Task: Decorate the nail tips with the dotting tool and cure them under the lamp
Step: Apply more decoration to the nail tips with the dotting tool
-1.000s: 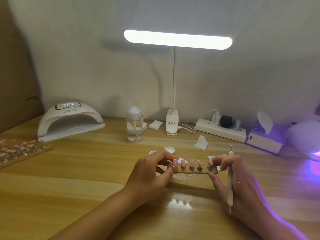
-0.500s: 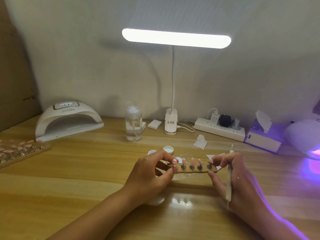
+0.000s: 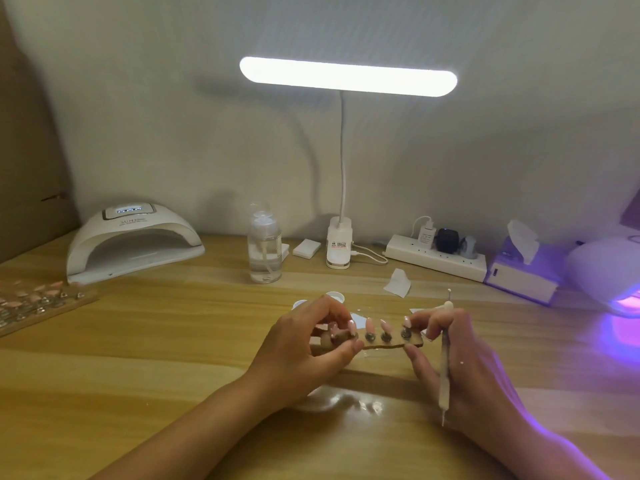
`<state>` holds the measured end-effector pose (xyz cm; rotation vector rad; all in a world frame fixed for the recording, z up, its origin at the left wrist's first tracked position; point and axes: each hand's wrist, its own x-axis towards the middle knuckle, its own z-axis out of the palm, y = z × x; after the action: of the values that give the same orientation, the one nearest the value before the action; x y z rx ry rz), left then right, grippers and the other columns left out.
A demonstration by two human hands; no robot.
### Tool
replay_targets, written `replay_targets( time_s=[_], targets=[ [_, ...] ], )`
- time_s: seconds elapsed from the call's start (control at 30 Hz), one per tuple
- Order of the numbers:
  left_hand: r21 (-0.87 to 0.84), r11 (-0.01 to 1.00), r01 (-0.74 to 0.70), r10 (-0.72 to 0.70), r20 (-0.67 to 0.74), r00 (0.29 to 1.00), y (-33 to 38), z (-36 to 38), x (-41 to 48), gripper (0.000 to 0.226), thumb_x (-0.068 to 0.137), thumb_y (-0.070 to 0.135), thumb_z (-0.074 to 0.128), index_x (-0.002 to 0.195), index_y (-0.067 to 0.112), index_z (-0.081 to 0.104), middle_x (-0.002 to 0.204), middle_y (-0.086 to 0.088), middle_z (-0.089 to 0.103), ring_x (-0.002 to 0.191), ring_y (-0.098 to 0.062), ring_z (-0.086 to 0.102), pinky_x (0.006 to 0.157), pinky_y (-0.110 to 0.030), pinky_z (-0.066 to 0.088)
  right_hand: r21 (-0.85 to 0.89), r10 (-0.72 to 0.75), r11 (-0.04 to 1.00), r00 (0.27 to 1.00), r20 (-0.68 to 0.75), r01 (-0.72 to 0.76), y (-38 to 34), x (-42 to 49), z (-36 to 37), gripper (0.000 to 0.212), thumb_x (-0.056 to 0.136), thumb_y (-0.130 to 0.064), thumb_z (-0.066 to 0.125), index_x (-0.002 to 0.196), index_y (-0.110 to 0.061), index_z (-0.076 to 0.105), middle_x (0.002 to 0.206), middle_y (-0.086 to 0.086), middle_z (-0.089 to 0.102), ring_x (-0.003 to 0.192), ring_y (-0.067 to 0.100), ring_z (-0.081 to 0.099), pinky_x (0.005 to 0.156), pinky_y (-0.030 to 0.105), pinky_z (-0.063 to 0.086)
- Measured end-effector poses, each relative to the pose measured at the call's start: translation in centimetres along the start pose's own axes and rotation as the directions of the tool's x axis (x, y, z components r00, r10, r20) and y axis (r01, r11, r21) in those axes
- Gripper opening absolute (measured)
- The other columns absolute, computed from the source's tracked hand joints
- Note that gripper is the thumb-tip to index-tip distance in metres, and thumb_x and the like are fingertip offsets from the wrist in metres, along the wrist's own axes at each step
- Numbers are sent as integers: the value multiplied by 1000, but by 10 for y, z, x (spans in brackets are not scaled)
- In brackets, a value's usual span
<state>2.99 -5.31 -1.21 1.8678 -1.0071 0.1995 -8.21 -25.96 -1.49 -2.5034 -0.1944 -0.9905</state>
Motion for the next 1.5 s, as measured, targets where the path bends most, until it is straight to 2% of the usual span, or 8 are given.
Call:
replay_targets(
  time_s=[0.23, 0.5, 0.67, 0.87, 1.07, 1.17, 1.23, 1.5],
  targets=[
    [202, 971, -127, 149, -97, 984, -5, 4, -2, 10, 82, 23, 76, 88, 26, 68, 127, 6, 54, 131, -10, 45, 101, -34, 46, 24, 26, 999, 999, 31, -27, -5, 0, 1, 29, 88, -45, 53, 99, -39, 27, 113, -28, 56, 96, -3, 62, 71, 11, 47],
    [340, 912, -230, 322, -248, 914, -1, 6, -3, 2, 86, 30, 66, 88, 29, 66, 110, 12, 62, 104, -7, 54, 85, -27, 46, 14, 276, 961, 945, -176, -277, 22, 3, -5, 42, 85, -21, 71, 97, -30, 32, 101, -24, 59, 76, 4, 65, 59, 26, 45],
    [322, 936, -141, 177, -85, 980, -3, 6, -2, 5, 84, 40, 65, 82, 35, 65, 84, 23, 65, 77, -1, 58, 77, -28, 46, -3, 559, 822, 806, -194, -570, 53, 0, -12, 45, 85, -16, 74, 90, -30, 31, 77, -5, 62, 75, 25, 65, 72, 47, 52],
    [105, 986, 132, -135, 24, 991, -15, 3, 2, 10, 84, 29, 75, 82, 38, 71, 84, 28, 67, 75, -3, 61, 67, -15, 44, -72, 682, 718, 720, -127, -692, 60, 2, -10, 34, 86, -21, 71, 93, -26, 38, 83, -4, 63, 78, 27, 61, 71, 40, 48],
    [105, 978, 178, -187, 90, 978, -18, 4, 4, 3, 84, 30, 75, 85, 32, 75, 81, 38, 60, 63, 1, 54, 64, -15, 38, 263, 536, 844, 763, -362, -468, 28, 12, -25, 17, 93, -34, 64, 94, -23, 50, 85, -6, 67, 76, 16, 67, 64, 31, 52],
    [87, 976, 201, -209, 94, 973, -19, 3, 6, 3, 84, 30, 75, 83, 33, 75, 82, 40, 58, 61, 1, 52, 63, -13, 36, 588, 585, 677, 809, -65, -442, 5, 25, -16, 33, 97, -55, 41, 97, -28, 58, 68, 1, 66, 49, 10, 53, 43, 26, 46],
    [60, 974, 219, -224, 97, 970, -20, 3, 7, 7, 84, 27, 75, 82, 33, 75, 78, 38, 60, 57, 1, 51, 60, -11, 35, 571, 600, 614, 792, 112, -545, -6, 33, 4, 27, 101, -49, 43, 102, -24, 51, 66, -1, 56, 46, 5, 45, 40, 24, 39],
    [72, 970, 233, -240, 114, 964, -22, 3, 8, 10, 84, 28, 75, 79, 37, 73, 77, 34, 63, 58, 6, 55, 60, -11, 35, 493, 645, 593, 742, 183, -637, -7, 37, 41, 13, 95, -24, 62, 91, -13, 55, 70, 4, 74, 47, 14, 57, 41, 25, 40]
  ],
)
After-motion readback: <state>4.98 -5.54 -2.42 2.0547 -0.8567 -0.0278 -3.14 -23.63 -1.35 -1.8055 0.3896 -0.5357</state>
